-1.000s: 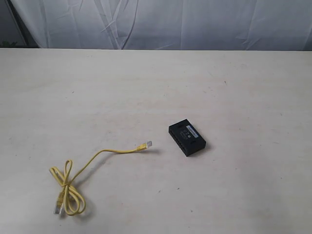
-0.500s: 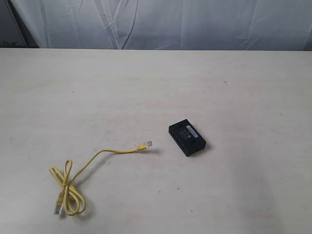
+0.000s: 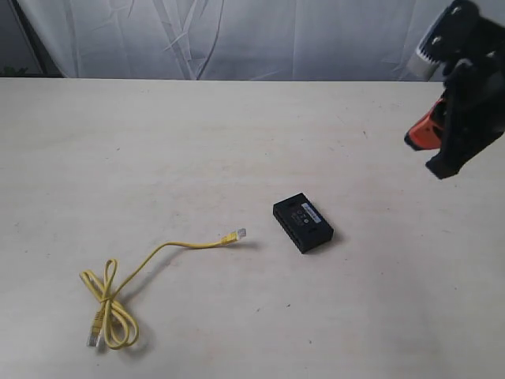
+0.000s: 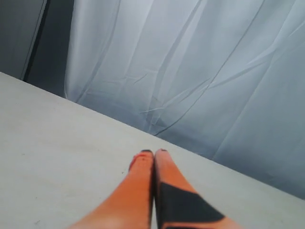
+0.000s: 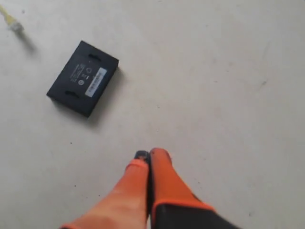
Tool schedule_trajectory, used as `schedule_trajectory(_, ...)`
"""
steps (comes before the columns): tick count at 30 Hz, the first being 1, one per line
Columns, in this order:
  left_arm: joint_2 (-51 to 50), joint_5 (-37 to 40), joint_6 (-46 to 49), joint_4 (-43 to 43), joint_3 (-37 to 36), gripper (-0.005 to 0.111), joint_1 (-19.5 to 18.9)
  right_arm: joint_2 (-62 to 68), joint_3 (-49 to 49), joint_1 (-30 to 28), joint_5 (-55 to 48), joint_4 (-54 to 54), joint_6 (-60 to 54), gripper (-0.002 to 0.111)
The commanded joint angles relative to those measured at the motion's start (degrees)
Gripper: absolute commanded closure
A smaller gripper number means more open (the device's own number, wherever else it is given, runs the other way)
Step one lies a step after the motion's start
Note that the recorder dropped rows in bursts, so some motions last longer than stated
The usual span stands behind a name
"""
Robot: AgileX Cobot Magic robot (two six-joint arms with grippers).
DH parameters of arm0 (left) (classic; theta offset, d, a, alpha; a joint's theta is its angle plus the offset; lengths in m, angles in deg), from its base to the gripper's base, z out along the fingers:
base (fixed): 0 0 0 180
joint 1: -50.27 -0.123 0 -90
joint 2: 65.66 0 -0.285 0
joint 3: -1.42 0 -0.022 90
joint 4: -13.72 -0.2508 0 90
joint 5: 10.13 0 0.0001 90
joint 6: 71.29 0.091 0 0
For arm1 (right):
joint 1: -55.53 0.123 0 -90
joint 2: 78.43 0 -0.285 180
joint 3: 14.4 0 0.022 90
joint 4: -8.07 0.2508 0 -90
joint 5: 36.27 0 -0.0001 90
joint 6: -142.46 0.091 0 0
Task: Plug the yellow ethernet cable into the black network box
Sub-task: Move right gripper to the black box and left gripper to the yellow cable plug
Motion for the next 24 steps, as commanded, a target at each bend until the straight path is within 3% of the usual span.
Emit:
schedule_trajectory(1, 0.4, -2.3, -0.5, 2.9, -0.1, 0.106, -0.1, 6.9, 1.5, 2.7, 1.7, 0.1, -6.6, 0.109)
schedule_trajectory(8, 0.4, -0.5, -0.6, 6.0, -0.1, 0.106, -0.1, 16.5, 8.1, 5.7, -1.7, -3.8, -7.0, 0.109)
schedule_trajectory(14, -0.5, 3.6, -1.3, 7.9, 1.8, 0.106, -0.1, 21.9, 10.5, 6.7, -3.0, -4.1, -16.6, 0.109)
schedule_trajectory(20, -8.6, 6.3, -0.6, 6.3, 9.7, 0.106, -0.1, 25.9, 10.6, 7.8, -2.3, -2.6, -18.6, 0.109)
schedule_trajectory(24, -17.4, 13.5, 5.7, 3.9, 17.2, 0.106, -0.1, 28.6, 10.6, 9.3, 2.7, -2.3, -18.7, 0.109)
